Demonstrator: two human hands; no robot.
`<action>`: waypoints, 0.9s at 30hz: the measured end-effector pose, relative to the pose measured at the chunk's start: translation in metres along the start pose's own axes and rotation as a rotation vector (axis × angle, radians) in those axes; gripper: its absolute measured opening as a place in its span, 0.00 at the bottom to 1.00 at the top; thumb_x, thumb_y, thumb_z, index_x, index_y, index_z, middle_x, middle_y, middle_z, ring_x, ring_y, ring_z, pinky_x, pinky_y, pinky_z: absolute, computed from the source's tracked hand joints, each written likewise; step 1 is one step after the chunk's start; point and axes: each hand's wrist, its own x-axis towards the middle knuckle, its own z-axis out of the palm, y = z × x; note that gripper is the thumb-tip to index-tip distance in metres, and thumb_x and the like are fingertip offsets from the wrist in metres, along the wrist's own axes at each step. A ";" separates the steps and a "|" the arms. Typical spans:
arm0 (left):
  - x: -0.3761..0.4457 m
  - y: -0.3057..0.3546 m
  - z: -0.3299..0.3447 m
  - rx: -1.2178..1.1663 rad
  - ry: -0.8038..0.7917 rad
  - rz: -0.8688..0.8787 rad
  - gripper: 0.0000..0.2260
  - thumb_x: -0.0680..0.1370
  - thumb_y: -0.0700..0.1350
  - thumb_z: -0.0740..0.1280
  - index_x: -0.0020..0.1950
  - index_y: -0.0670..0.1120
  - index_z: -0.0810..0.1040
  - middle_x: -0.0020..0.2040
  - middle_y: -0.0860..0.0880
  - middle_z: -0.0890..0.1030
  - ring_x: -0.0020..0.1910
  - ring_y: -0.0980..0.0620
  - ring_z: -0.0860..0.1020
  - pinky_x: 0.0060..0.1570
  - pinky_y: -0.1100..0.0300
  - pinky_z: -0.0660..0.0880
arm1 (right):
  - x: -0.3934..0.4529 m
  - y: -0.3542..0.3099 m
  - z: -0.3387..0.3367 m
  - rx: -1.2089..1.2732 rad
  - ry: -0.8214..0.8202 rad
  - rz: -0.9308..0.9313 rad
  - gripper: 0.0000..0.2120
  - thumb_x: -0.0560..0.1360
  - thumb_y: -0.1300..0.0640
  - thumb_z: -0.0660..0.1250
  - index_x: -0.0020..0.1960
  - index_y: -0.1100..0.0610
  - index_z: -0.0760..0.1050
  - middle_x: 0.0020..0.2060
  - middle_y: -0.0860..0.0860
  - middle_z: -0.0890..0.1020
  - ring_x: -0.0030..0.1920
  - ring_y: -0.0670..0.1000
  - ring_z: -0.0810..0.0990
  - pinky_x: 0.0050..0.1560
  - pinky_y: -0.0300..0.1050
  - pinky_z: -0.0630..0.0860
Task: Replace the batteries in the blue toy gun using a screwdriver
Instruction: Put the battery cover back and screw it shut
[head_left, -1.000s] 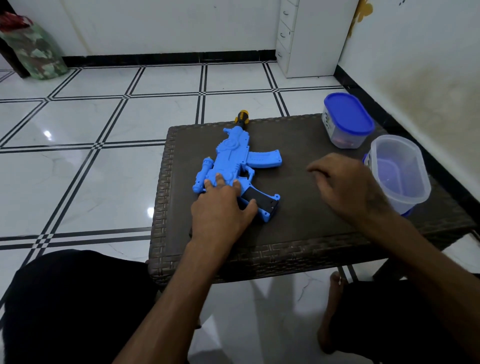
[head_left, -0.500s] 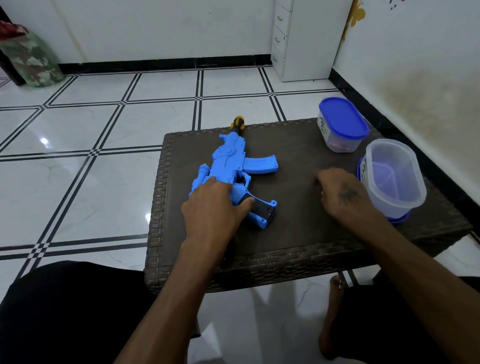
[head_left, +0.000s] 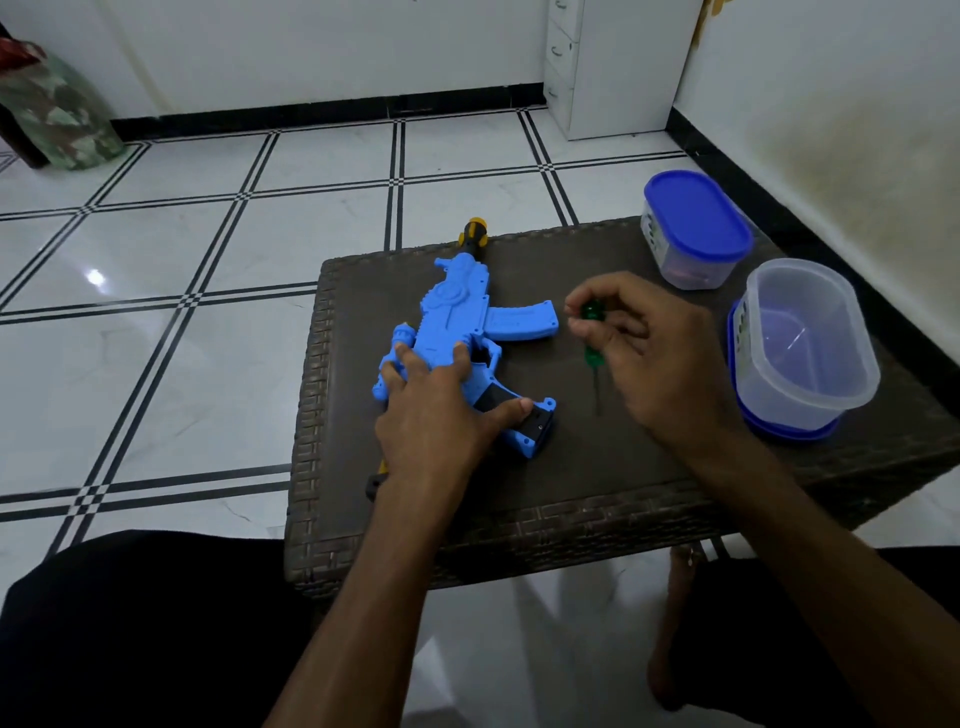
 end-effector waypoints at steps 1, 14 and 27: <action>0.000 0.001 0.001 0.006 0.002 0.004 0.42 0.66 0.72 0.67 0.76 0.58 0.61 0.79 0.40 0.47 0.77 0.39 0.49 0.65 0.39 0.67 | -0.002 -0.003 0.000 0.090 0.016 0.023 0.08 0.76 0.65 0.69 0.54 0.58 0.79 0.48 0.48 0.83 0.51 0.44 0.83 0.51 0.42 0.82; 0.002 0.002 0.000 0.013 -0.010 0.009 0.40 0.69 0.69 0.67 0.77 0.56 0.60 0.79 0.38 0.45 0.78 0.37 0.47 0.66 0.37 0.64 | -0.019 -0.013 0.009 0.391 0.165 0.033 0.10 0.76 0.66 0.69 0.55 0.56 0.76 0.48 0.47 0.84 0.53 0.48 0.85 0.53 0.44 0.82; 0.000 0.002 0.001 0.016 -0.011 0.011 0.40 0.69 0.69 0.67 0.76 0.56 0.60 0.79 0.37 0.45 0.78 0.37 0.46 0.66 0.37 0.64 | -0.019 -0.017 0.011 0.315 0.123 -0.069 0.11 0.75 0.67 0.70 0.56 0.59 0.77 0.48 0.47 0.84 0.52 0.45 0.85 0.52 0.43 0.82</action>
